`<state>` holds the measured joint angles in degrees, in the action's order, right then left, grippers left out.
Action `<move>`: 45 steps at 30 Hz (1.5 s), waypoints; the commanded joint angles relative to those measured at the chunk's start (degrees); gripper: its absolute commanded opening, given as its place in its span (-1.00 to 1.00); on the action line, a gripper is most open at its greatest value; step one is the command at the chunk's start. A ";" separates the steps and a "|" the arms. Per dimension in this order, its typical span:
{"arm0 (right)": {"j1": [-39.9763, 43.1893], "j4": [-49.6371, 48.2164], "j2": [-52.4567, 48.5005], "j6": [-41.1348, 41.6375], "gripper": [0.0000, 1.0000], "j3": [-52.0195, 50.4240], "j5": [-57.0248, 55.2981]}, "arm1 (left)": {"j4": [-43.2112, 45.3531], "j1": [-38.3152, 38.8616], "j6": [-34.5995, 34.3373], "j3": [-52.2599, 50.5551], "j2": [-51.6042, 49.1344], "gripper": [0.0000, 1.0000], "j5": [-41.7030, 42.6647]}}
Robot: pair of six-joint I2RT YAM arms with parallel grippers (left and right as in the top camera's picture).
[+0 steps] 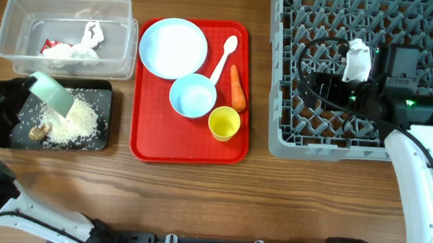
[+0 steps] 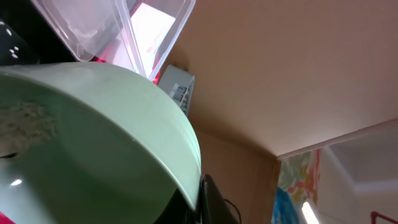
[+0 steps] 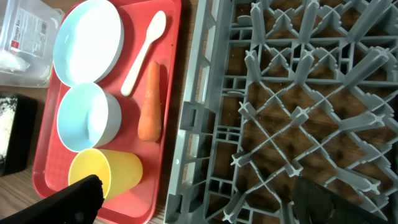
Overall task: Sort waste into correct bins and load items into the dishwasher rack
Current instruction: 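Tip the green bowl over the black tray to pour out the rice, then return the empty green bowl to the red tray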
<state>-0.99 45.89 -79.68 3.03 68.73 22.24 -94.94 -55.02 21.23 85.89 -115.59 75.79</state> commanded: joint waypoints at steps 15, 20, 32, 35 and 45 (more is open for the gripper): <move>-0.13 0.42 -0.48 1.64 0.99 0.92 -0.35 | 0.33 -2.62 1.01 0.15 0.57 -0.92 0.68; -0.13 1.09 -0.48 1.64 0.99 0.92 -0.35 | 1.14 -1.18 -0.83 -0.44 5.31 -0.92 -0.24; -0.13 1.03 -0.48 1.53 1.00 0.92 -0.35 | -1.73 0.70 -3.91 -0.48 6.56 -0.92 1.75; -0.13 1.29 -0.48 1.62 0.99 0.92 -0.35 | -1.51 4.20 -2.67 -0.48 10.25 -0.92 2.82; -0.13 1.09 -0.48 1.64 1.00 0.92 -0.35 | 4.57 31.89 8.28 -0.39 20.04 -0.92 -18.93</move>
<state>-0.99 47.18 -79.68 3.90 68.73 22.24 -91.53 -31.09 26.94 85.36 -96.07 69.41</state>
